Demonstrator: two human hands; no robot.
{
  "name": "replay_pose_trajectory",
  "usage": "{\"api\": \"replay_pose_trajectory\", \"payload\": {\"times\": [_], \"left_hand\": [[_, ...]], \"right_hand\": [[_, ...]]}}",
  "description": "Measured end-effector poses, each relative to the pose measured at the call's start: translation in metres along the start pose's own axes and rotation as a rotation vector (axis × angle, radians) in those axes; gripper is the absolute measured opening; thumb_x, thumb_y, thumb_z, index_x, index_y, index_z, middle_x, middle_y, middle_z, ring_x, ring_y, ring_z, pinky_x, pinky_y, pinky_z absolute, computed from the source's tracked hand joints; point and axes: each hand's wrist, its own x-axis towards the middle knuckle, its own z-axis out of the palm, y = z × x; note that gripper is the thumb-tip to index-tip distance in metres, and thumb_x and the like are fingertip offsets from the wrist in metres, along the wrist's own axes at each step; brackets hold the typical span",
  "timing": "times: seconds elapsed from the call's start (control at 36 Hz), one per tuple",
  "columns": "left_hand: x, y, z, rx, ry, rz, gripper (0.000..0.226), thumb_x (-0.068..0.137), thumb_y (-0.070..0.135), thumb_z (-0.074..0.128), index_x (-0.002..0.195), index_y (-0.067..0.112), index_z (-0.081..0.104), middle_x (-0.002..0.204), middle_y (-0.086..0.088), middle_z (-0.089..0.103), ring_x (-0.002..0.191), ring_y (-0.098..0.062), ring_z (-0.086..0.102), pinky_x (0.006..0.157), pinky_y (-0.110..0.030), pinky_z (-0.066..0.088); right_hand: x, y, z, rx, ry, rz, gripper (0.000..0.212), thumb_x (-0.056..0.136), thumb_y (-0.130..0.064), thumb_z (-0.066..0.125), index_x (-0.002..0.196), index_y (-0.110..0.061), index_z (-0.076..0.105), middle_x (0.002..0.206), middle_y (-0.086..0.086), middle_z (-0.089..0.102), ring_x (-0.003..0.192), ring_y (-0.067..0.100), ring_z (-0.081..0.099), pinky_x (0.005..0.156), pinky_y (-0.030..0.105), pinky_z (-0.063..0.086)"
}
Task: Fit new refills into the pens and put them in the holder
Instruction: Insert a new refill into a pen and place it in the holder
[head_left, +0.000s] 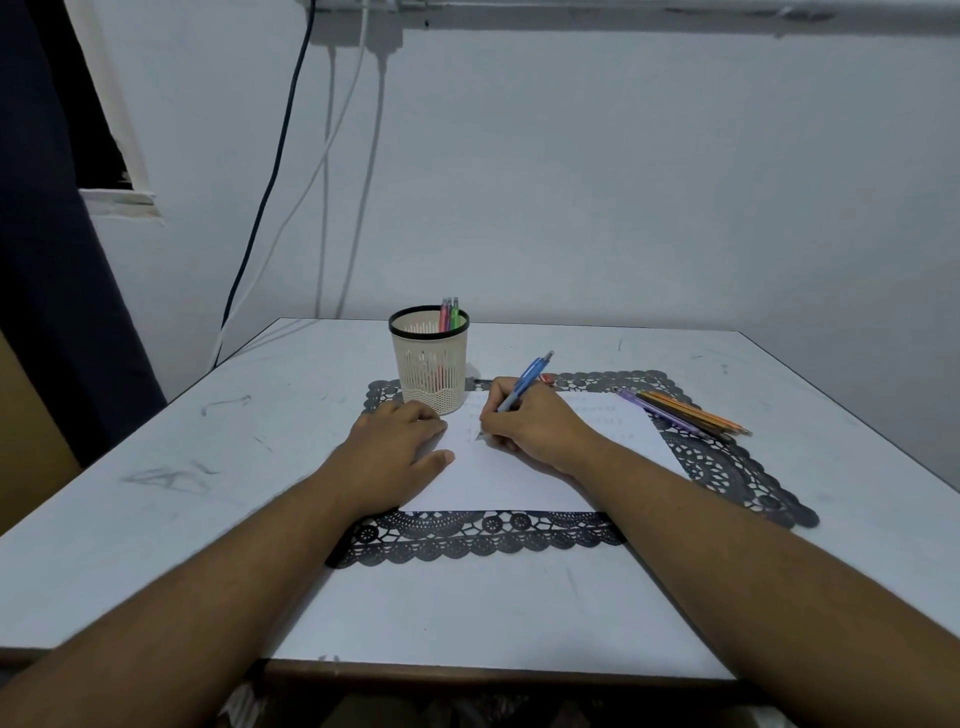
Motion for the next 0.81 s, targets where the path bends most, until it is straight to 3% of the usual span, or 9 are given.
{"api": "replay_pose_trajectory", "payload": {"times": [0.25,0.5,0.81], "left_hand": [[0.0001,-0.0013,0.0010,0.009,0.000,0.003,0.053,0.101,0.058,0.043,0.145,0.030,0.053,0.148,0.011,0.046,0.137,-0.018,0.035,0.115,-0.045,0.031],[-0.0002,-0.0010,-0.0002,0.004,-0.010,-0.009,0.062,0.095,0.064,0.036,0.144,0.031,0.053,0.148,0.013,0.046,0.137,-0.016,0.036,0.114,-0.044,0.032],[0.0007,0.0010,0.0000,0.014,0.006,-0.013,0.052,0.102,0.056,0.045,0.146,0.030,0.052,0.150,0.013,0.044,0.139,-0.016,0.034,0.115,-0.042,0.028]], "right_hand": [[-0.0008,0.0000,-0.0002,0.039,-0.012,0.018,0.025,0.090,0.009,0.063,0.073,-0.008,0.055,0.076,0.016,0.056,0.066,0.017,0.057,0.058,0.019,0.052],[0.0024,0.0079,-0.0077,0.117,0.058,0.005,0.022,0.092,0.007,0.065,0.075,-0.005,0.056,0.073,0.018,0.056,0.056,0.015,0.055,0.053,0.022,0.049],[0.0023,0.0082,-0.0077,0.081,0.006,0.016,0.028,0.088,0.011,0.064,0.069,-0.008,0.055,0.067,0.012,0.054,0.062,0.017,0.055,0.058,0.024,0.050]]}}
